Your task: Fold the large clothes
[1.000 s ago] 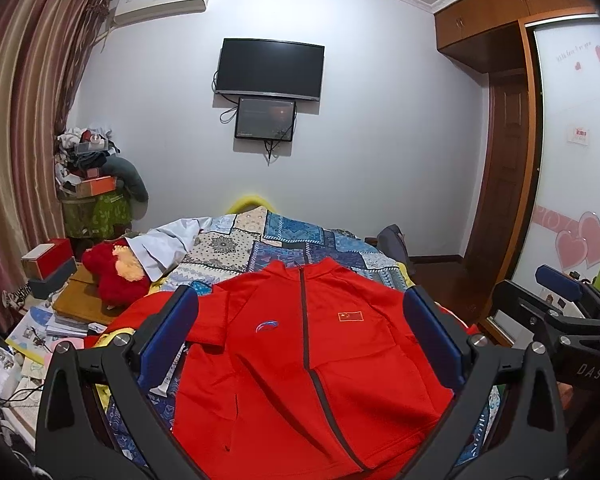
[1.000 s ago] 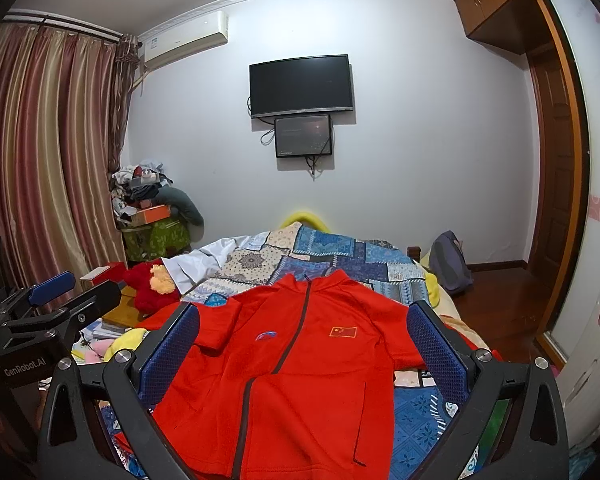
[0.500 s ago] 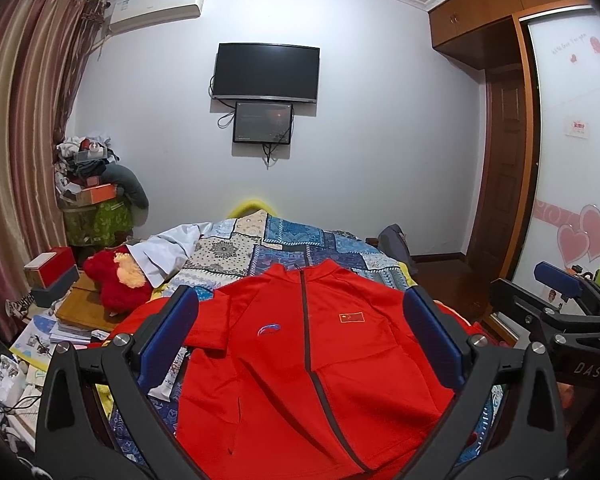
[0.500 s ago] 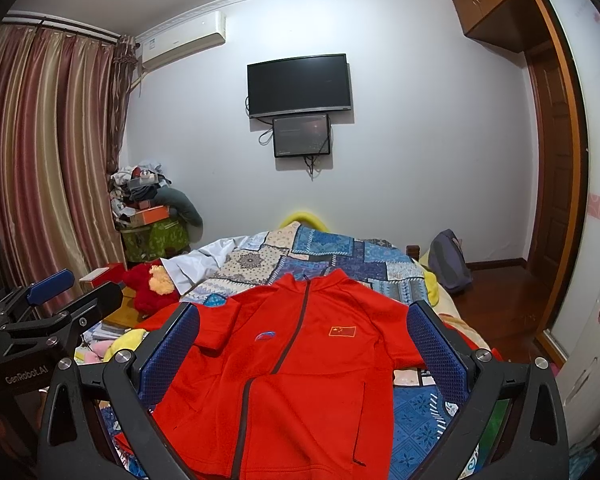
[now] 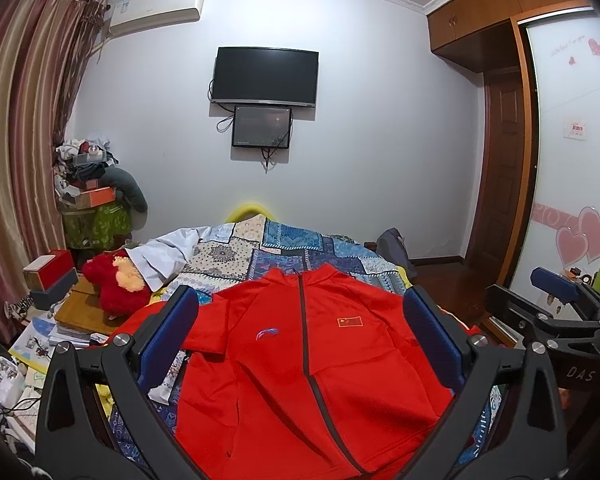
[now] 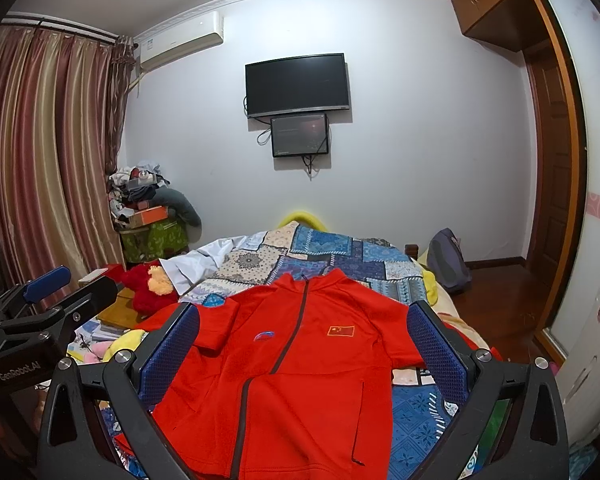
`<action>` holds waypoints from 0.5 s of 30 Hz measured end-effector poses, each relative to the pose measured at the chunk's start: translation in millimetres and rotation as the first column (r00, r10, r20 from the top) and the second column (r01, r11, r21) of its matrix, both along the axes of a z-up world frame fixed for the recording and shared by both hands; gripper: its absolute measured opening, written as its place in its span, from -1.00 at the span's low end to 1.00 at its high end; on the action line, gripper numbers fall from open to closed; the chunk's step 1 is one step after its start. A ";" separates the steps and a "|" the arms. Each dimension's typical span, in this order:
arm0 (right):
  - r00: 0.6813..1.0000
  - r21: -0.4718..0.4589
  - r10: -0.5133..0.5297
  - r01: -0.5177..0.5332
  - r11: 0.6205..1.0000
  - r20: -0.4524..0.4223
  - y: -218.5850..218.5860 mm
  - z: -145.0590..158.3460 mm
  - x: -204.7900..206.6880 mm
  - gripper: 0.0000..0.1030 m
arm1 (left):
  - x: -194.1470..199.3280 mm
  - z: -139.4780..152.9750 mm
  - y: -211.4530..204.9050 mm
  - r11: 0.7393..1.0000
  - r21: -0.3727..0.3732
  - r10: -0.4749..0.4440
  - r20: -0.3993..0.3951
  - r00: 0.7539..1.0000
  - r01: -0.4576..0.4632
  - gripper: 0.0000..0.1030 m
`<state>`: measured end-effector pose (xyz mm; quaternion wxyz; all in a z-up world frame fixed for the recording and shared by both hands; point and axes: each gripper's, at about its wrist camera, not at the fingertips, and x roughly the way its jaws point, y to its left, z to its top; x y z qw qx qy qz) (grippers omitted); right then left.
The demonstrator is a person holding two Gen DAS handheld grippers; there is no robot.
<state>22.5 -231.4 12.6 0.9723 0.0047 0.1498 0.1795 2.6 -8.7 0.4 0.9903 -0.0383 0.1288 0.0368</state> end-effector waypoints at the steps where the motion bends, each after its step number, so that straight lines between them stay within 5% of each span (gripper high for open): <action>1: 1.000 -0.001 0.000 0.000 1.000 -0.001 0.0 -0.1 0.2 1.00 | 0.0 0.1 -0.4 1.000 0.000 0.000 0.001 1.000 0.000 1.00; 15: 1.000 0.000 -0.001 0.001 1.000 -0.003 0.5 -1.6 2.0 1.00 | 3.1 2.3 -4.9 1.000 0.004 0.000 0.002 1.000 0.000 1.00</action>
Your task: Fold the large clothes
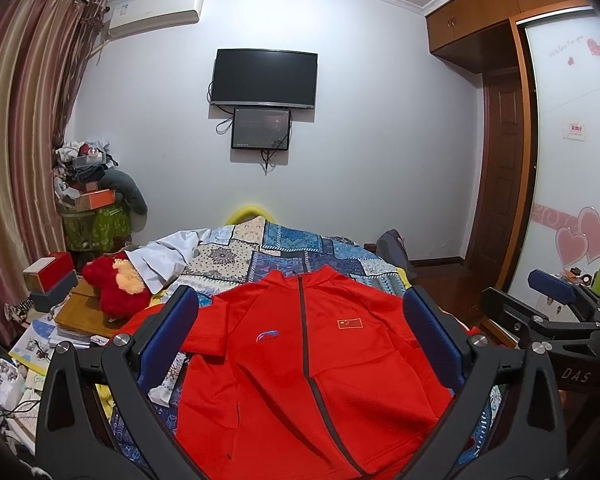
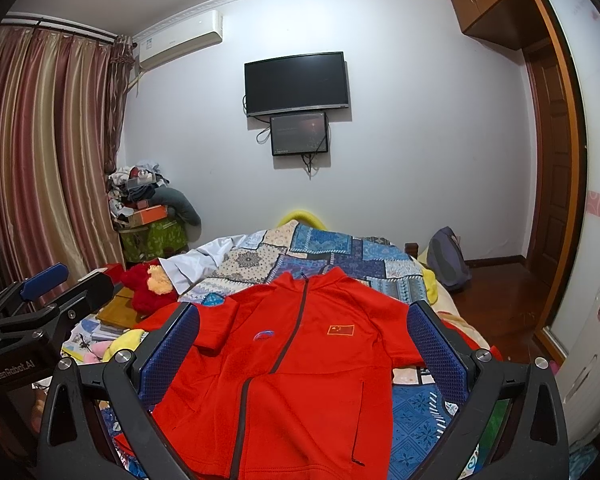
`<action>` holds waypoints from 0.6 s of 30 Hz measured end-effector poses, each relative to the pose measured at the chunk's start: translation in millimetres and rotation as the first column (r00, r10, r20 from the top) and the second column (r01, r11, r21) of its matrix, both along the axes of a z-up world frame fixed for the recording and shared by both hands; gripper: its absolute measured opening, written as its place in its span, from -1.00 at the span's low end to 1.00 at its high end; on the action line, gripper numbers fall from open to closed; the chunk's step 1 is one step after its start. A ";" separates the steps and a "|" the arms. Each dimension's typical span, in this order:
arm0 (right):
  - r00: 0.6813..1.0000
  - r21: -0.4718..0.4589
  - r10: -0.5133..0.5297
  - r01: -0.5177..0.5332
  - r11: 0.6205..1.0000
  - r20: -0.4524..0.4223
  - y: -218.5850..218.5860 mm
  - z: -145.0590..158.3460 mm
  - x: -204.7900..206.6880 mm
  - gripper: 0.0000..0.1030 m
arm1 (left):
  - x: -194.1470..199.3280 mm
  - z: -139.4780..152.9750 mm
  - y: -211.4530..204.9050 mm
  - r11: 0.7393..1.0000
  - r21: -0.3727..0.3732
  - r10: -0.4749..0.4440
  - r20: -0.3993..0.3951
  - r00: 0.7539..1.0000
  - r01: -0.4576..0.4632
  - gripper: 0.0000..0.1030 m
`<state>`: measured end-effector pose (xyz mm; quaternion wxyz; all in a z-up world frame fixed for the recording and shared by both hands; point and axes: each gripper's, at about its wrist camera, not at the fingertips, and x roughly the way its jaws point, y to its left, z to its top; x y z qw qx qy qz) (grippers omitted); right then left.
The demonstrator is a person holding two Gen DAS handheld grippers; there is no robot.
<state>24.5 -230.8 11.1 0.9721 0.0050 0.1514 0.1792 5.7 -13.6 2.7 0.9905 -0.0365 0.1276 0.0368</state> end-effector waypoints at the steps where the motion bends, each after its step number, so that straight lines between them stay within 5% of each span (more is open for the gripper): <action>1: 1.000 0.000 0.000 0.000 1.000 0.000 0.0 -0.1 0.2 1.00 | -1.3 -0.7 0.7 1.000 -0.001 -0.001 0.001 1.000 0.001 1.00; 18: 0.999 -0.018 0.011 -0.011 1.000 -0.043 4.8 -16.8 43.0 1.00 | 30.6 -10.8 27.8 0.999 -0.004 0.037 -0.034 0.999 -0.037 1.00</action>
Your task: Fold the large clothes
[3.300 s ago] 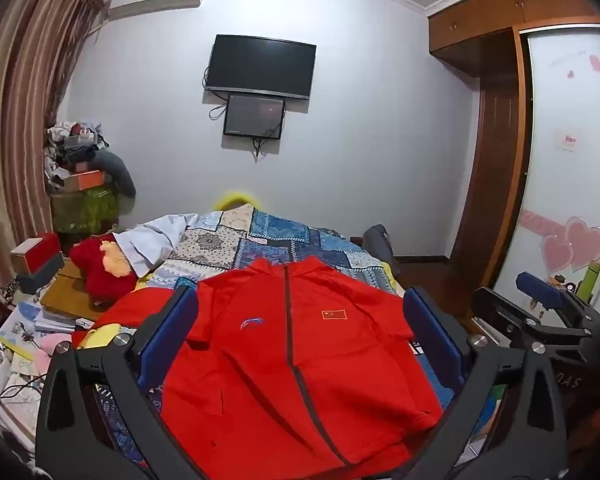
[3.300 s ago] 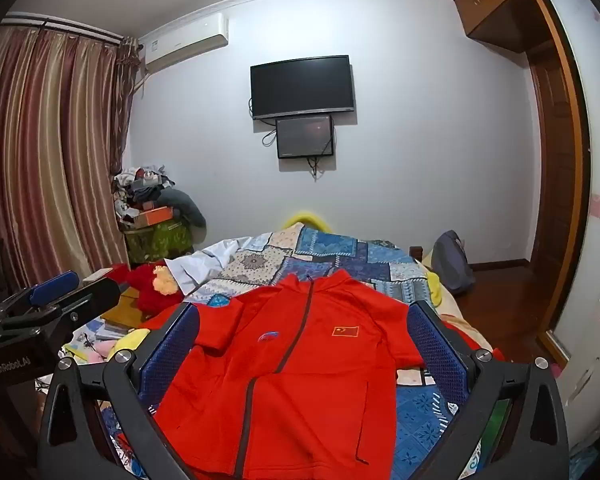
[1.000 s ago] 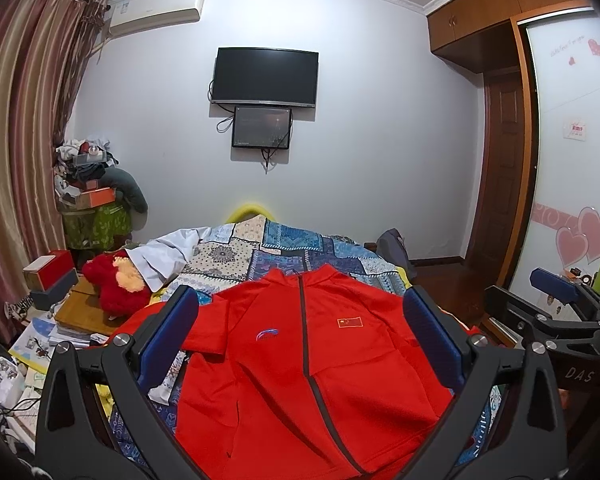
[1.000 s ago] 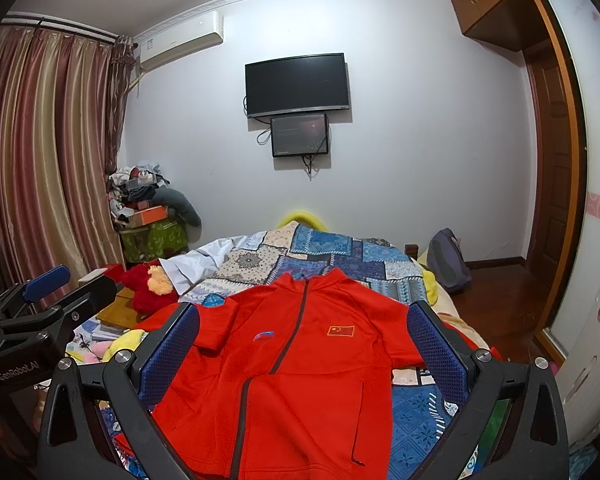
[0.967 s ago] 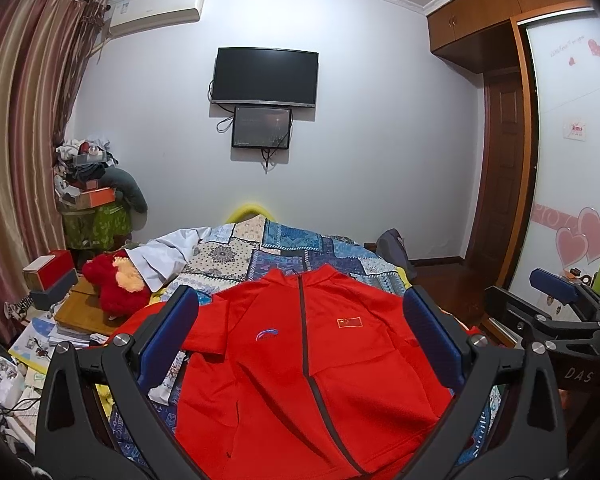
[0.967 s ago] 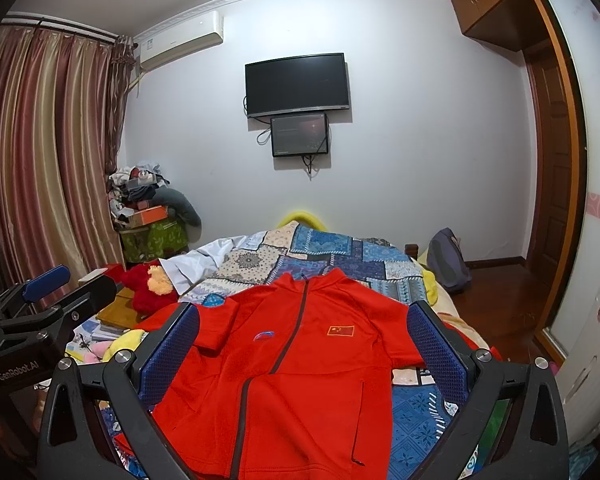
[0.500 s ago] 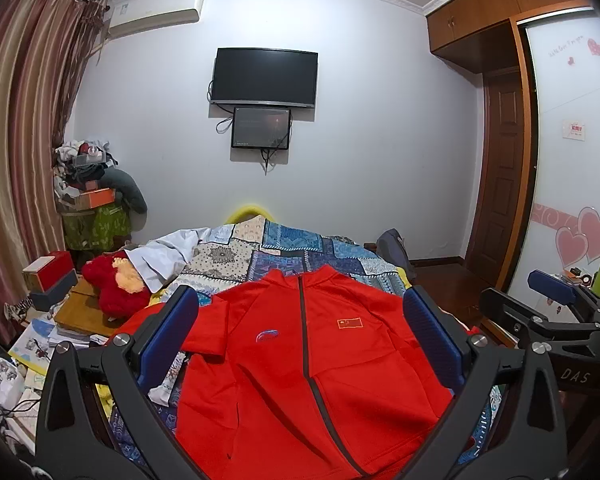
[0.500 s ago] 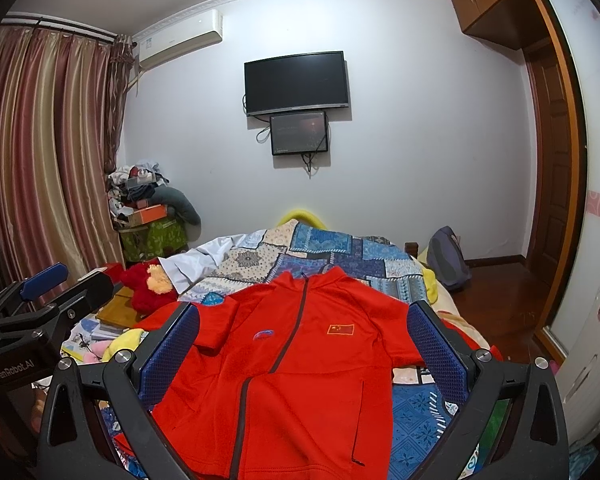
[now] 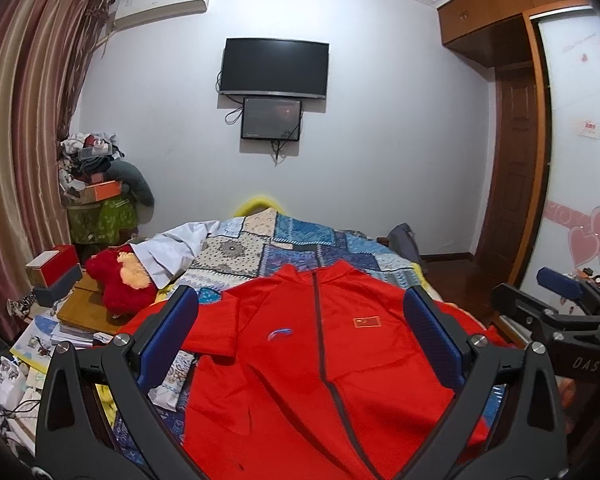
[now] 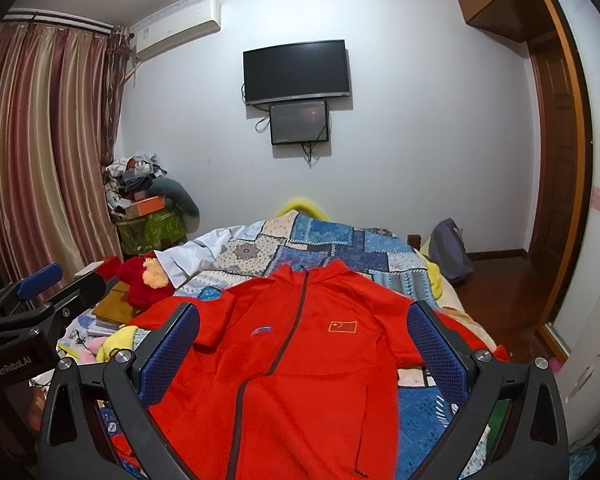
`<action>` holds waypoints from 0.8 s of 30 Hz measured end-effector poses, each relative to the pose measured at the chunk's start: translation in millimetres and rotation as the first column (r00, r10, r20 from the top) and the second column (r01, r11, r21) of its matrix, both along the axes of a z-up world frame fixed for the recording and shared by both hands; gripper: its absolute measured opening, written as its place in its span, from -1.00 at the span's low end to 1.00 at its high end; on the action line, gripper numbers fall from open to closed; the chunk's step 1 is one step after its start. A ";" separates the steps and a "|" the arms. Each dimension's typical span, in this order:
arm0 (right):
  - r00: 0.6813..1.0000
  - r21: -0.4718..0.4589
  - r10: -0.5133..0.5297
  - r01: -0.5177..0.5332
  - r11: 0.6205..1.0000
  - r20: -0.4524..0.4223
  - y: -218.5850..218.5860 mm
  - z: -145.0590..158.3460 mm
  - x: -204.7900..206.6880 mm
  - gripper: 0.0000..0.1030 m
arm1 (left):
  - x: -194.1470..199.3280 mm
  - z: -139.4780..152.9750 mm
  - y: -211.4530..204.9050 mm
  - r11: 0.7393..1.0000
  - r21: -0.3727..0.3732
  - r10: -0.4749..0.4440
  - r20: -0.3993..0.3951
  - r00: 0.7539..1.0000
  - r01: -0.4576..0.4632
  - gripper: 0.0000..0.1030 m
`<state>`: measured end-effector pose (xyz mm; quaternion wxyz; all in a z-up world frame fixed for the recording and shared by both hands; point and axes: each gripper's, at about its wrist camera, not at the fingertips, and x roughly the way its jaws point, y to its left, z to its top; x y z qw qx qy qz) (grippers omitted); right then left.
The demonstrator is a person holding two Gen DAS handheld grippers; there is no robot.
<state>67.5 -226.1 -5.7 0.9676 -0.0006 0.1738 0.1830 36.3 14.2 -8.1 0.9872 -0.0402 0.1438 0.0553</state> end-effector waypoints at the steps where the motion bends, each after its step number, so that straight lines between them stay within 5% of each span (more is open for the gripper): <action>1: 1.000 -0.007 0.003 -0.003 1.000 -0.003 2.9 -1.6 6.1 1.00 | 7.1 -2.0 4.8 1.000 0.007 0.014 -0.008 1.000 -0.014 1.00; 13: 0.983 -0.113 0.110 -0.127 0.985 -0.147 73.9 -24.2 128.7 1.00 | 119.0 -55.5 94.9 0.994 -0.014 0.107 -0.161 0.981 -0.110 1.00; 24: 0.871 -0.198 0.186 -0.303 0.932 -0.454 153.1 -119.1 263.9 1.00 | 199.1 -159.6 192.2 0.955 -0.053 0.256 -0.351 0.901 -0.292 1.00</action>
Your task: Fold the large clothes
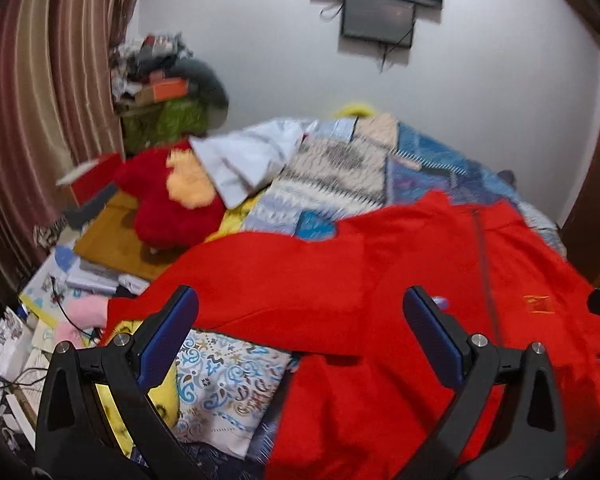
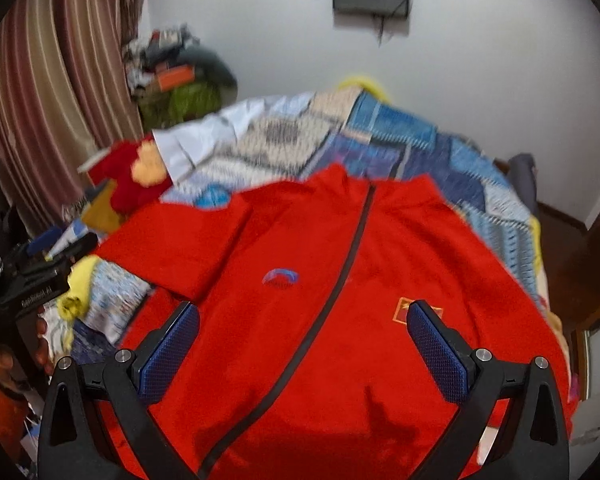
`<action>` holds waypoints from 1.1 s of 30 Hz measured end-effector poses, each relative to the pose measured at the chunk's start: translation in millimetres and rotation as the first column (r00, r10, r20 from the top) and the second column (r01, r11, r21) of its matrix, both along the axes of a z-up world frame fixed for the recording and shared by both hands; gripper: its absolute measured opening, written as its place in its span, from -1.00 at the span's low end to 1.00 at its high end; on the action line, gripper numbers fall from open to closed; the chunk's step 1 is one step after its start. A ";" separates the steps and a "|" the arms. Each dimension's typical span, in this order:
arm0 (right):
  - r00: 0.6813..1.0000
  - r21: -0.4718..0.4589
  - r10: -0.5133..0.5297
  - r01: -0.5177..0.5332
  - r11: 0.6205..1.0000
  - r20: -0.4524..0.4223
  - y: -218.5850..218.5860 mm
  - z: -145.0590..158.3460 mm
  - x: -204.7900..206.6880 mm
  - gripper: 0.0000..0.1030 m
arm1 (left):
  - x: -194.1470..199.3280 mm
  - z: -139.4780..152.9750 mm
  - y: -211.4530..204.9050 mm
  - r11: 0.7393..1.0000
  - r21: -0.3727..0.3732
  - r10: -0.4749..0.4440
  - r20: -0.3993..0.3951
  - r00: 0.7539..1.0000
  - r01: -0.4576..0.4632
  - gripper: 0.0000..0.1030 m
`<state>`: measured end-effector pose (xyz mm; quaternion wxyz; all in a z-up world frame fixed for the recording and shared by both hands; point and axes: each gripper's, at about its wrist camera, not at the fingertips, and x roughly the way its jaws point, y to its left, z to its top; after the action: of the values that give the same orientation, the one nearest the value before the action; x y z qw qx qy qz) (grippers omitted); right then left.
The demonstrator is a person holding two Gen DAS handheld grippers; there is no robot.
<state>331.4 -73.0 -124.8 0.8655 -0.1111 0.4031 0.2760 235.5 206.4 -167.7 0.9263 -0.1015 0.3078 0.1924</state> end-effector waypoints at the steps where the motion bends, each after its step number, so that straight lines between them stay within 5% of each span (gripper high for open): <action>1: 1.000 -0.010 0.008 -0.008 1.000 -0.011 5.5 -7.5 7.8 1.00 | 5.4 -10.3 10.1 0.999 -0.034 0.004 -0.027 1.000 -0.005 1.00; 7: 0.990 -0.060 0.074 -0.081 0.995 -0.117 43.1 -56.3 54.9 1.00 | 29.0 -56.9 47.3 0.972 -0.234 -0.031 -0.160 0.987 -0.008 0.99; 12: 0.977 -0.091 0.140 -0.156 0.984 -0.160 75.8 -89.8 75.2 1.00 | 38.1 -82.1 62.9 0.933 -0.361 -0.073 -0.186 0.980 0.001 0.98; 17: 0.953 -0.069 0.171 -0.193 0.979 -0.250 102.9 -121.5 88.6 1.00 | 45.4 -97.6 88.0 0.877 -0.478 -0.053 -0.169 0.984 -0.035 0.68; 23: 0.932 -0.054 0.168 -0.196 0.979 -0.322 123.9 -148.6 99.7 0.95 | 55.8 -97.6 103.0 0.889 -0.448 0.002 -0.194 0.981 -0.090 0.07; 24: 0.926 -0.056 0.168 -0.199 0.978 -0.339 126.8 -152.8 100.1 0.91 | 58.5 -96.3 104.1 0.907 -0.403 0.029 -0.222 0.975 -0.118 -0.26; 27: 0.907 -0.064 0.183 -0.223 0.973 -0.380 130.9 -163.4 97.7 0.72 | 63.3 -88.6 105.4 0.933 -0.339 0.040 -0.230 0.972 -0.118 -0.78; 33: 0.909 -0.079 0.165 -0.210 0.975 -0.382 120.0 -156.6 98.5 0.47 | 72.1 -39.2 88.8 0.981 -0.179 0.044 -0.172 0.984 -0.075 -0.88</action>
<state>429.9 47.0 -281.4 0.7345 -0.1459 0.5631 0.3494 307.6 295.2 -206.9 0.8775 -0.1799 0.3978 0.1985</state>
